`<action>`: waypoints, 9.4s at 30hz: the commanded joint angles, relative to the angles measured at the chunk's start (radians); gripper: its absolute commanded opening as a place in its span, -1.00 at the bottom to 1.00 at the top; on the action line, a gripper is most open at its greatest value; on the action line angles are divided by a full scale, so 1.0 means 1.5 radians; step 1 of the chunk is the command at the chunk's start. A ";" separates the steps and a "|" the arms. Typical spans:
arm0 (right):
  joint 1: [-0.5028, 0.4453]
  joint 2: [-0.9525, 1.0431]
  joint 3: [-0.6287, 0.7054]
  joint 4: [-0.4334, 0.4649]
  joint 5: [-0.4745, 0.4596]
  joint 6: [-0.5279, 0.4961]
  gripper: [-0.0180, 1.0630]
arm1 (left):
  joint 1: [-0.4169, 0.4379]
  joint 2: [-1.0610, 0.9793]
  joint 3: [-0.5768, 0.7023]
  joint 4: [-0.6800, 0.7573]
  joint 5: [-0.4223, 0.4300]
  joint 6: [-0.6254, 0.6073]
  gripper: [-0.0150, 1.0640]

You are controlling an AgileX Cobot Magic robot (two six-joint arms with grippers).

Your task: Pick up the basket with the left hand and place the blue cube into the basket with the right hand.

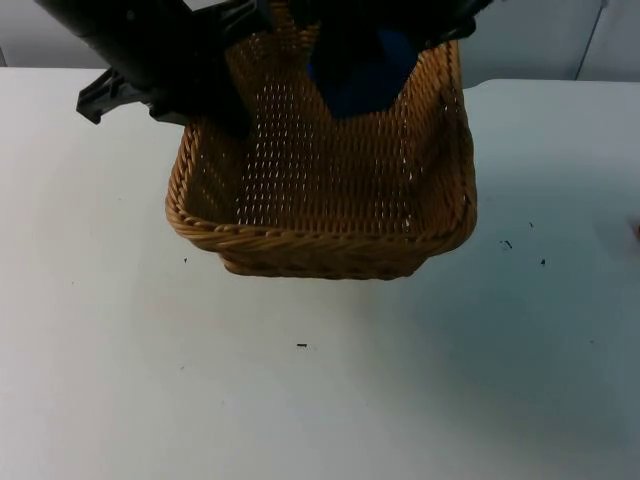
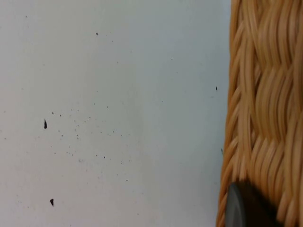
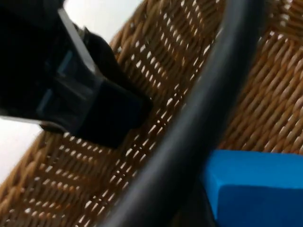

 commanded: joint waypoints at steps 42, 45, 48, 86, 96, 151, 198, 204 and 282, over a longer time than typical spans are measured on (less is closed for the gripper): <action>0.002 0.054 -0.009 0.000 -0.034 -0.035 0.47 | -0.004 -0.012 0.001 -0.030 0.001 -0.004 -0.98; 0.002 0.041 -0.014 -0.004 -0.030 -0.035 0.47 | -0.004 -0.012 0.001 -0.031 0.001 -0.004 -0.98; 0.002 0.019 -0.015 0.000 -0.022 -0.035 0.47 | -0.004 -0.012 0.001 -0.030 0.000 -0.004 -0.98; 0.002 -0.265 -0.013 -0.039 0.099 -0.042 0.47 | -0.006 0.125 0.001 -0.021 -0.091 0.020 -0.98; 0.002 -0.265 -0.013 -0.036 0.100 -0.047 0.47 | -0.005 0.127 0.001 -0.011 -0.105 0.020 -0.98; 0.002 -0.341 -0.013 -0.038 0.091 -0.073 0.47 | 0.012 -0.359 0.001 0.193 0.014 0.019 0.42; 0.002 -0.934 0.629 0.036 -0.011 -0.091 0.47 | 0.012 -1.146 0.590 0.345 -0.008 -0.052 0.42; 0.002 -1.028 0.629 0.036 0.089 -0.091 0.47 | 0.012 -1.233 0.590 0.454 0.087 -0.115 0.42; -0.198 -1.259 0.649 0.000 0.312 -0.047 0.98 | 0.012 -1.338 0.612 0.490 0.219 -0.119 0.98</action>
